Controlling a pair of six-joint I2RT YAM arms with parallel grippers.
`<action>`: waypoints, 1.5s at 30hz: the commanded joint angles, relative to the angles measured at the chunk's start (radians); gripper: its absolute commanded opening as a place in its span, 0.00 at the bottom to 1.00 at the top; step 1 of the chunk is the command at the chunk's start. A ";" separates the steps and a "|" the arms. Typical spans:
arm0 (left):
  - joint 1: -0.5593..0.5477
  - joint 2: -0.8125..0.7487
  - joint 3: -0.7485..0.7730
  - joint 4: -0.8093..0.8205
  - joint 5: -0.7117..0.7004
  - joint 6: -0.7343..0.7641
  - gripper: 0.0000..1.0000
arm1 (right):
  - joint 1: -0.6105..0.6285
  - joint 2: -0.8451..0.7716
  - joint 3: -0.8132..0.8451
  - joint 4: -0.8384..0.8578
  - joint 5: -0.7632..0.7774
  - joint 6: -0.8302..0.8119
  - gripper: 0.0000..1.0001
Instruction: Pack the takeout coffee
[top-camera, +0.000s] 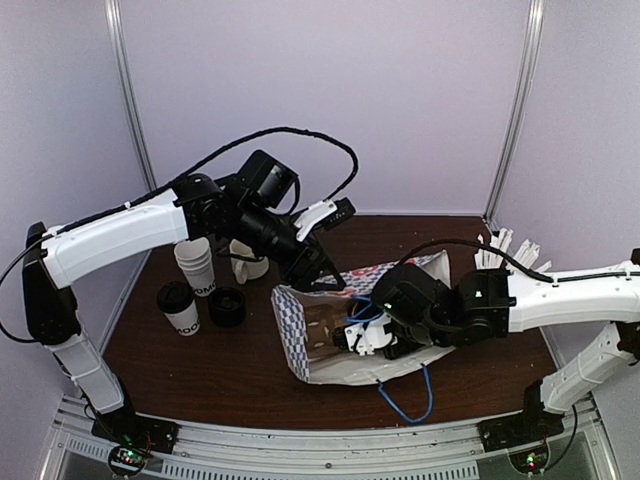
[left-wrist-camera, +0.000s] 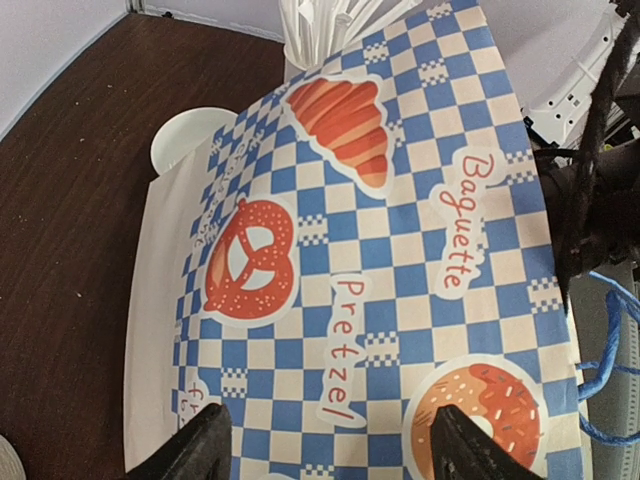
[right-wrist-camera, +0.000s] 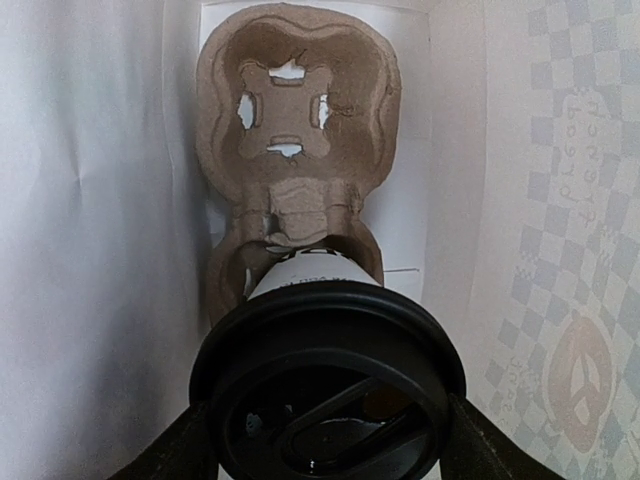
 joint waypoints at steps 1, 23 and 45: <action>0.001 -0.042 -0.018 0.027 -0.008 0.021 0.72 | -0.017 0.022 0.002 0.013 -0.018 0.013 0.60; 0.085 -0.273 -0.164 0.034 -0.283 0.033 0.83 | -0.174 0.194 0.253 -0.217 -0.287 0.122 0.60; 0.147 -0.364 -0.262 0.035 -0.309 0.064 0.83 | -0.256 0.436 0.606 -0.567 -0.499 0.192 0.59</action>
